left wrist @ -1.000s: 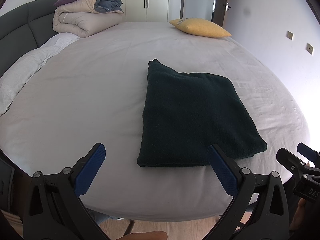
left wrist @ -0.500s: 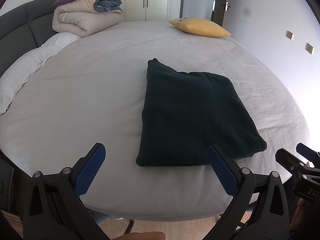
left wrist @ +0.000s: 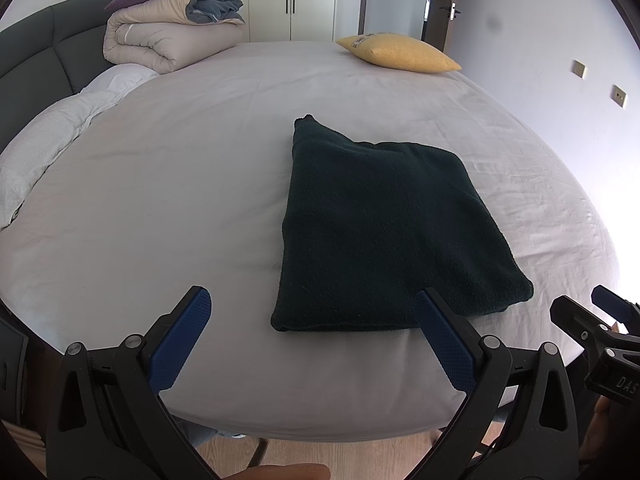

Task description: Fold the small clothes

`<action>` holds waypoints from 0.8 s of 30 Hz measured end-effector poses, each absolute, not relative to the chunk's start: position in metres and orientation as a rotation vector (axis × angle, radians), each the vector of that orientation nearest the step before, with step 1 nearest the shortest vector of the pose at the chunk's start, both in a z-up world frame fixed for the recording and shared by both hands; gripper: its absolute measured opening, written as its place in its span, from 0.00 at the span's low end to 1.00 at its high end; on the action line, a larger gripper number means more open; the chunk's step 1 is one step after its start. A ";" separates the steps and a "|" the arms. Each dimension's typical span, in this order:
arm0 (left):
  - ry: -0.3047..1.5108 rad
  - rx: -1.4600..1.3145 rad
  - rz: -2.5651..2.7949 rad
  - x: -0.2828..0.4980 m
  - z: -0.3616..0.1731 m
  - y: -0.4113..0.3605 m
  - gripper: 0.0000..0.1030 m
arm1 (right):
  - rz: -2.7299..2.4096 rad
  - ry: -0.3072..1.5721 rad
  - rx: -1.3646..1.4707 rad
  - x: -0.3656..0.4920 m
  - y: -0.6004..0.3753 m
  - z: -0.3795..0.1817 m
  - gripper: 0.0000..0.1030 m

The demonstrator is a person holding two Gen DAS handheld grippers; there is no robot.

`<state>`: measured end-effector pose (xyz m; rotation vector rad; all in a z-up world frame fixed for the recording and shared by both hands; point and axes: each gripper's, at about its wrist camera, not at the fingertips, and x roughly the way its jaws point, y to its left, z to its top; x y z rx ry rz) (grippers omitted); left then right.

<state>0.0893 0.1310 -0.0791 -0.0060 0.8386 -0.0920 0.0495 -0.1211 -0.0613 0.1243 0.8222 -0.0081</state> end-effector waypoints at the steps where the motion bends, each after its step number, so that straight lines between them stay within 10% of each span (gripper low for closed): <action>1: 0.840 -0.006 -0.092 0.090 -0.079 0.131 1.00 | -0.008 0.822 0.124 0.049 -0.121 -0.062 1.00; 24: 0.847 0.004 -0.113 0.098 -0.082 0.138 1.00 | 0.001 0.834 0.128 0.052 -0.122 -0.064 1.00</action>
